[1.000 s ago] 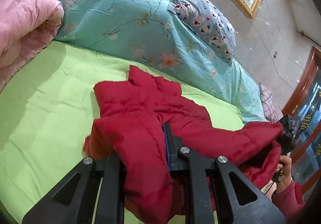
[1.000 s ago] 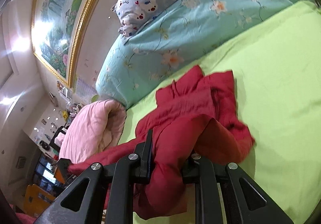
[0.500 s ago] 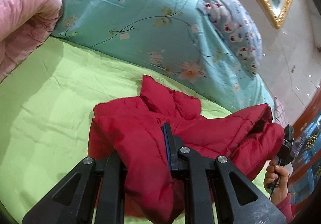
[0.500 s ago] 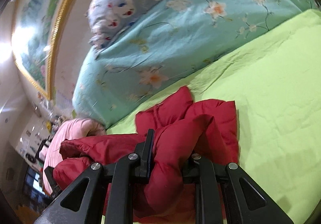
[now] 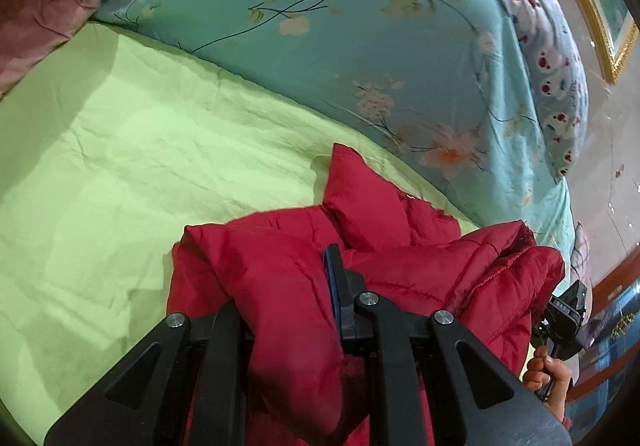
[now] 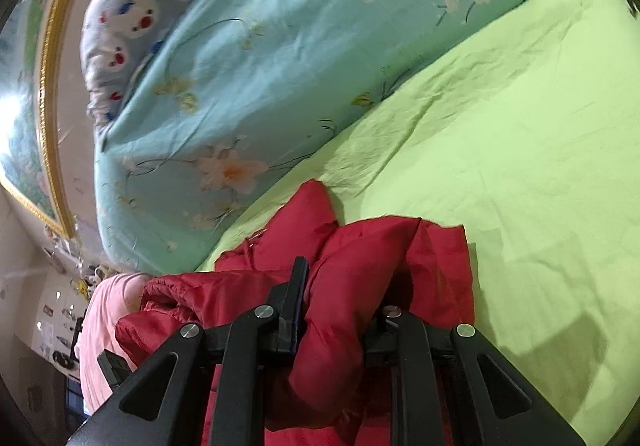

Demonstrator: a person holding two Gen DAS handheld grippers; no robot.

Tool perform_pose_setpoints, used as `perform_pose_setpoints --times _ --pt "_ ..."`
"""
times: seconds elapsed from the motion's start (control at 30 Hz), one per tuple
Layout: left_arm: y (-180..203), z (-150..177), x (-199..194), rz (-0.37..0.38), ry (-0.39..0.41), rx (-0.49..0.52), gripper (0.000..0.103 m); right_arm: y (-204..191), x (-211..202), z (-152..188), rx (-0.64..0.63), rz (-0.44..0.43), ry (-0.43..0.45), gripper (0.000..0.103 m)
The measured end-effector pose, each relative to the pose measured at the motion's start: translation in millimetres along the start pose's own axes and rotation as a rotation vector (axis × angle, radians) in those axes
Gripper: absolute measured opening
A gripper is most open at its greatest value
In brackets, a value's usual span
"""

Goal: Fold large clothes

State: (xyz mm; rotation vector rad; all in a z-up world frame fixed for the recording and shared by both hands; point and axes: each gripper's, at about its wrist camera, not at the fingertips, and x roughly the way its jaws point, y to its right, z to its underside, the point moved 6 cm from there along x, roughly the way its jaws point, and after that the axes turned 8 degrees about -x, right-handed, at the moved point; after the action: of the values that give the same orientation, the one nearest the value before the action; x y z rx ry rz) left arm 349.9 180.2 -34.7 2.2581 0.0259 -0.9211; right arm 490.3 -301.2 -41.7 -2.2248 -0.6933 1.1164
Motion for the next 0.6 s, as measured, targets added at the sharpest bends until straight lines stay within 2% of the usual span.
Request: perform_pose_setpoints --times 0.13,0.3,0.43,0.6 --pt "-6 -7 16 0.004 -0.004 -0.022 0.016 13 19 -6 0.064 -0.021 0.003 0.023" --pt "-16 -13 15 0.087 -0.047 -0.072 0.018 21 29 -11 0.133 -0.08 0.003 0.027" --pt "-17 -13 0 0.136 -0.069 -0.029 0.021 28 33 -14 0.194 -0.146 -0.007 0.03" --pt "-16 -6 -26 0.141 -0.055 0.036 0.026 24 43 -14 0.192 -0.14 -0.015 0.03"
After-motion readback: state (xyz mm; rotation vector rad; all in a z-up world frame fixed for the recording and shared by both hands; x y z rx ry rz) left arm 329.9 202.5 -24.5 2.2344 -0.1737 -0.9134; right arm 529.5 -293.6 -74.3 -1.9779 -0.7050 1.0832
